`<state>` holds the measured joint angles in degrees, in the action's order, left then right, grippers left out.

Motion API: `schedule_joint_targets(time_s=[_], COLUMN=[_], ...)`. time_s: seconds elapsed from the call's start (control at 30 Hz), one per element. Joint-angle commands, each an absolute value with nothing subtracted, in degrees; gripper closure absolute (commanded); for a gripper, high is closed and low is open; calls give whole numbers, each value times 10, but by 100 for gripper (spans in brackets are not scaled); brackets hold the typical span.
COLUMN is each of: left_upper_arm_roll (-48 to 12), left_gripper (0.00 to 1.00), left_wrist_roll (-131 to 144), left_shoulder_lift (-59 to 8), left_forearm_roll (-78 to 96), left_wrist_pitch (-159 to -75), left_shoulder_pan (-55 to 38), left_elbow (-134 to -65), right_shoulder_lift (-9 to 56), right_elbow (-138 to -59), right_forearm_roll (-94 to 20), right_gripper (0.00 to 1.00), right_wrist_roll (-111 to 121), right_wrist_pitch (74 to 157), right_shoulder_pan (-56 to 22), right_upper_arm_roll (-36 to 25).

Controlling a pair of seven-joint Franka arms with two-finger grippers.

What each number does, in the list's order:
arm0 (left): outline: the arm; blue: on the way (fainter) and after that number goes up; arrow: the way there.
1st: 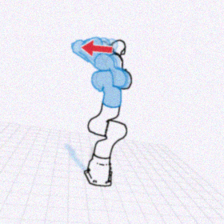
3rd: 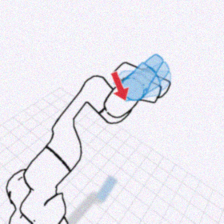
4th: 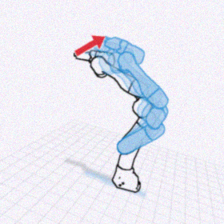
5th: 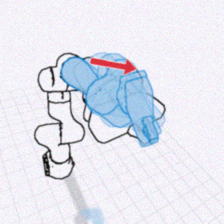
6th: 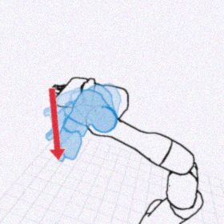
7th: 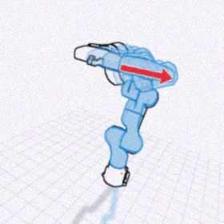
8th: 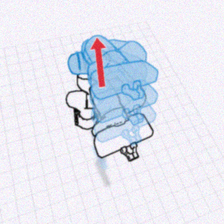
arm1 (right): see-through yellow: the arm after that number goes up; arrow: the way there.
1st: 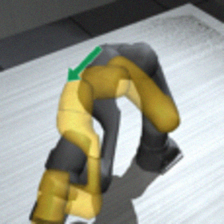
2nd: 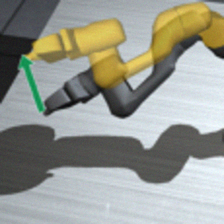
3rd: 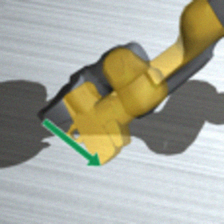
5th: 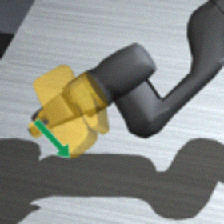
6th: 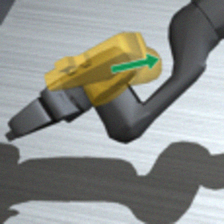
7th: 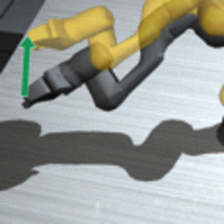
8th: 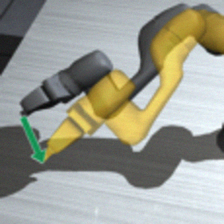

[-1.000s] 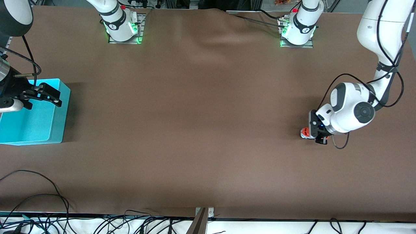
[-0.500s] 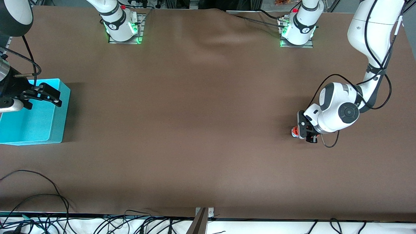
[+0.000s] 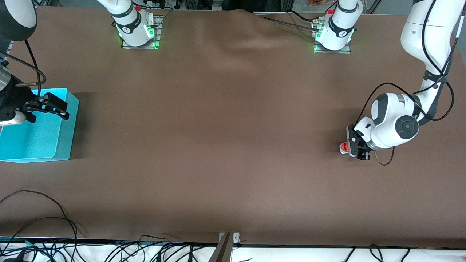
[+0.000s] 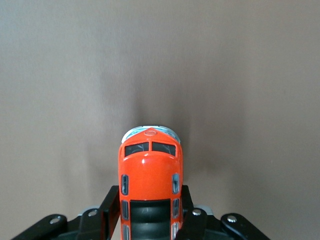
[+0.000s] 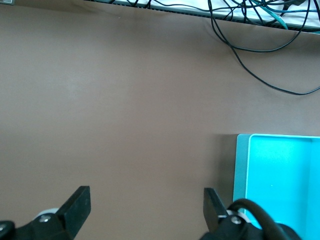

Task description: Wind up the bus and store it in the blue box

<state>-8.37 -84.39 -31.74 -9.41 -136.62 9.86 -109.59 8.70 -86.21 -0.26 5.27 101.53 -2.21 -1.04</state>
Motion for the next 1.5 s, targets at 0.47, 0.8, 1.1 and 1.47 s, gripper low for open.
schedule_joint_targets(time_s=[0.47,0.8,1.1,1.47], left_upper_arm_roll=[-84,-84,-83,-83], left_gripper=[100,100,100,100], left_wrist_roll=[-908,-967,-1015,-1032], left_shoulder_lift=[-381,-386,-390,-395], left_forearm_roll=[-117,-116,-120,-120], left_wrist_pitch=[-1370,-1372,-1373,-1373], left_shoulder_pan=[180,224,272,308], left_elbow=[-1083,-1075,-1060,-1059], right_shoulder_lift=[91,91,91,91], right_elbow=[-853,-853,-853,-853], right_forearm_roll=[4,4,4,4], right_gripper=[0,0,0,0], right_wrist_roll=[53,52,53,52], right_wrist_pitch=[1018,1018,1018,1018], right_shoulder_pan=[-21,-21,-21,-21], right_upper_arm_roll=[-8,-8,-8,-7])
